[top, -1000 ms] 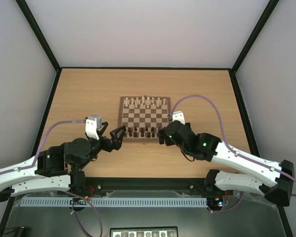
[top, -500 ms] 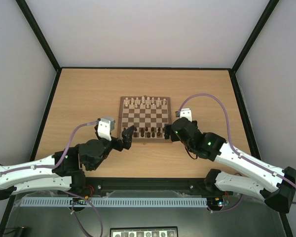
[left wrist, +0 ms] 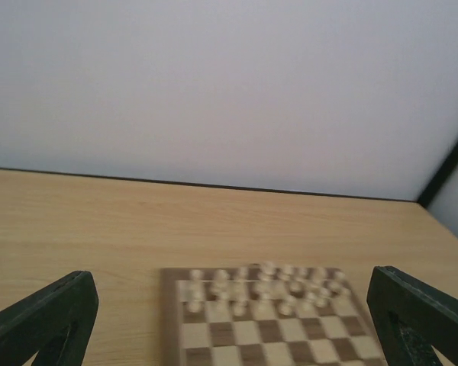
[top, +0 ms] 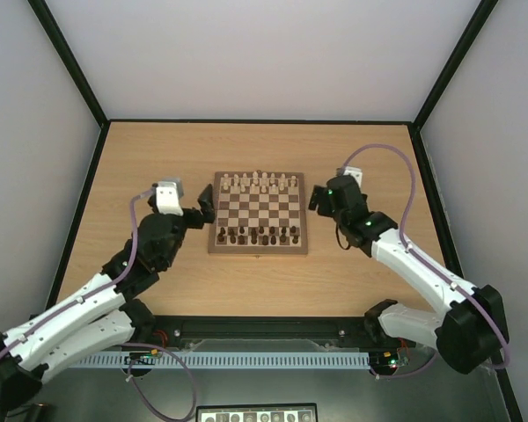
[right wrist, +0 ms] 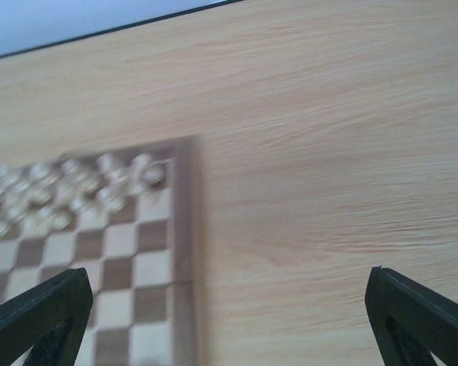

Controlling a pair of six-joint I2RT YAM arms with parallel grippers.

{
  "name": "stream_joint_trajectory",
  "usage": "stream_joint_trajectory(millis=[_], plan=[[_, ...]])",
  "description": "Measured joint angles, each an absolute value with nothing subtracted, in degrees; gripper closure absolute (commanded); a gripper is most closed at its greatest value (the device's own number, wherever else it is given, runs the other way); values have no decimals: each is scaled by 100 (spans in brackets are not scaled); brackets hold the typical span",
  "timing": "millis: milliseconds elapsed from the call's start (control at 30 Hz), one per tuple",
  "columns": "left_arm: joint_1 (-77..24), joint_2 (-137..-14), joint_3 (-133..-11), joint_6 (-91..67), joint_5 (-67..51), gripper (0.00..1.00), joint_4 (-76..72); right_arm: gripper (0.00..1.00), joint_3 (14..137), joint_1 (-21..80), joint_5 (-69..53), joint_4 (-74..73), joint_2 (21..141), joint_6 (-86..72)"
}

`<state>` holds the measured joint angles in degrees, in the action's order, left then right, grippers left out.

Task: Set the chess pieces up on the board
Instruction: Reset both arms

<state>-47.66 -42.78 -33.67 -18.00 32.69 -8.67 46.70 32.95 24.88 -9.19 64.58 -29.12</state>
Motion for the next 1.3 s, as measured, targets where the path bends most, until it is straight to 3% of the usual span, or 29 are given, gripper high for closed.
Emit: stream_joint_trajectory(millis=[300,600,800,1033,1300], plan=[[-2298,-3798,-2252,-1916,2189,1,-1378,1,3664,2154,2689,80,6346,-2956],[-1704,-4088,-1391,-1651,2102,1,-2279,2,2438,1975,3621,1347,4941,-2574],[-1522,-4648,-1074,-1382,2106,0,-2987,1,2126,1656,3874,2191,5870,-2410],[-1398,-5210,-987,-1033,2349,0,-3852,2,1747,543,3765,3221,6652,-2576],[-770,-6023,-980,-919,2349,0,-4440,1,1951,482,3677,3972,8023,-2515]])
